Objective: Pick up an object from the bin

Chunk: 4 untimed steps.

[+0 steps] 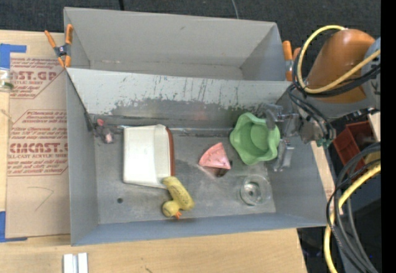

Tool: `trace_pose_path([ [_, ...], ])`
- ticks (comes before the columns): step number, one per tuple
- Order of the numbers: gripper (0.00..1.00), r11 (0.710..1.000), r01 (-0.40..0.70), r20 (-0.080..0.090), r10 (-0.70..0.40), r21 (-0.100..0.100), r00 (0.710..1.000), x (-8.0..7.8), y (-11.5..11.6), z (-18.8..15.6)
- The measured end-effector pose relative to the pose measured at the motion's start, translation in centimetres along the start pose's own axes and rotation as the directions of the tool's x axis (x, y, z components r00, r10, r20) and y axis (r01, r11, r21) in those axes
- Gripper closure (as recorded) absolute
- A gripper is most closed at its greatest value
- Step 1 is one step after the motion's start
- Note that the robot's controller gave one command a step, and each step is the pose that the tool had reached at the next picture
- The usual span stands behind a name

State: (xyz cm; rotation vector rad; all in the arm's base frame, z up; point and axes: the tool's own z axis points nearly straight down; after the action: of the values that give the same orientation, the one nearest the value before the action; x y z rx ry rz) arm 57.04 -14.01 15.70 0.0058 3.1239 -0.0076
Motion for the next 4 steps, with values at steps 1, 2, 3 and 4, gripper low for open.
trace_pose_path([
  [1, 0.00, 0.999, 0.040, 0.018, -0.040, 0.006, 0.999, -0.9, 0.4, 1.3],
  [2, 0.00, 0.999, 0.046, 0.015, -0.046, 0.003, 0.999, -0.3, 0.3, 0.0],
  [3, 0.00, 0.998, 0.053, 0.055, -0.054, 0.016, 0.997, -1.8, 0.8, 2.0],
  [4, 0.00, 0.998, 0.060, 0.034, -0.060, 0.010, 0.998, -1.3, 1.1, 2.8],
])
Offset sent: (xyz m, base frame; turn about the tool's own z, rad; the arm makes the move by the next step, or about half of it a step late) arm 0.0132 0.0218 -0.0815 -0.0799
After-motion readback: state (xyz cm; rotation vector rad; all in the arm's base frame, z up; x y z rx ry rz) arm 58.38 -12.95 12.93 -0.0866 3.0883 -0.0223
